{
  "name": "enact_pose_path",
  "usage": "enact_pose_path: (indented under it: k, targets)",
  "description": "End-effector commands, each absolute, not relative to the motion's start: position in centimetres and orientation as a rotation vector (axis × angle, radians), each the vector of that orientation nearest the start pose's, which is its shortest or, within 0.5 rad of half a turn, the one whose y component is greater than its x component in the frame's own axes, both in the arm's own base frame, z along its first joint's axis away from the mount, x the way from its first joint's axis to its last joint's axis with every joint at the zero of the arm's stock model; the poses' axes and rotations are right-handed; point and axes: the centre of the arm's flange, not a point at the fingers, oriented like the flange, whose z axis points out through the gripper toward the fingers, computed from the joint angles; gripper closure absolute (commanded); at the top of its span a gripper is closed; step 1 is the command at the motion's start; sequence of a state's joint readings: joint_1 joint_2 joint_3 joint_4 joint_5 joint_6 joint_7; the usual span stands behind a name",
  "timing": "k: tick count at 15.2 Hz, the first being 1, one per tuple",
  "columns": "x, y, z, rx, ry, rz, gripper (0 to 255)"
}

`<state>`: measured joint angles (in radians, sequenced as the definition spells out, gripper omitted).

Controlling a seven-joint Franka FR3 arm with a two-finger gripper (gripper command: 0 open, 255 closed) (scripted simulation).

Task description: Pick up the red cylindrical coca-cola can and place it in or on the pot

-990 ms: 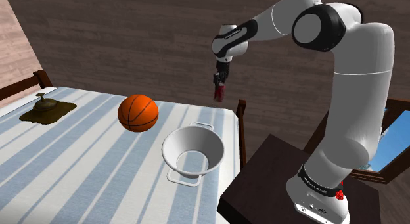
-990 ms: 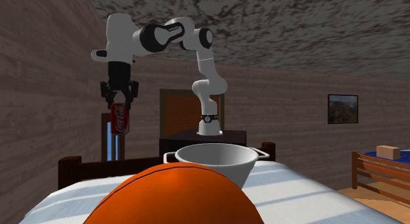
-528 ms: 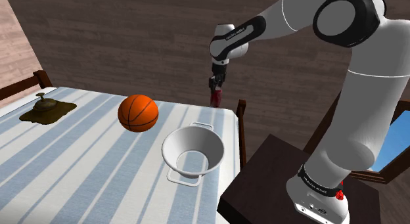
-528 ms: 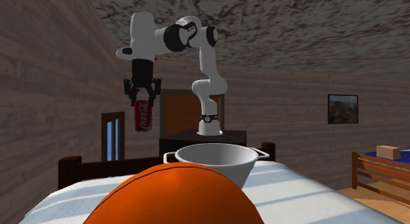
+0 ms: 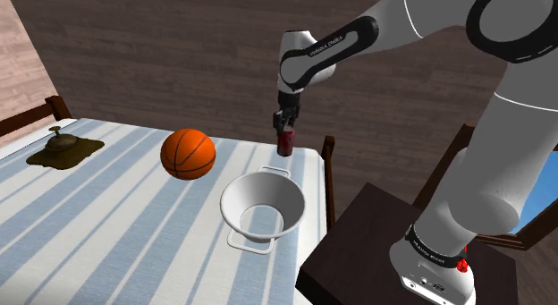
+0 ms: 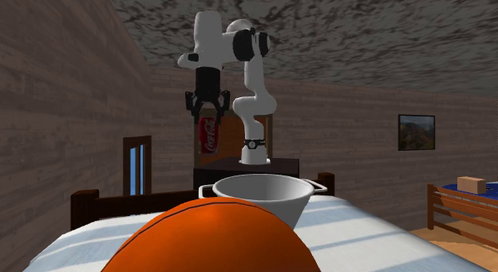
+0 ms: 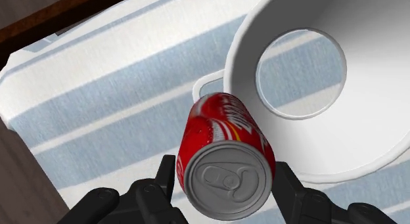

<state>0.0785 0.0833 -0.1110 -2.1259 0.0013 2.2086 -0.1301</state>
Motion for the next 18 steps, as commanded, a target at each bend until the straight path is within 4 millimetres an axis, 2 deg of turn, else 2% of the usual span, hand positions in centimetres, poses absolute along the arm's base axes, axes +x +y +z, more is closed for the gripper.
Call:
enact_pose_path:
  k: [1, 12, 18]
  targets:
    - [54.4, 0.8, 37.2, -3.146, -0.151, 0.0, 255]
    - [49.5, 14.7, 38.9, -3.146, -0.151, 0.0, 255]
    - [49.5, 14.7, 35.7, -3.146, -0.151, 0.0, 255]
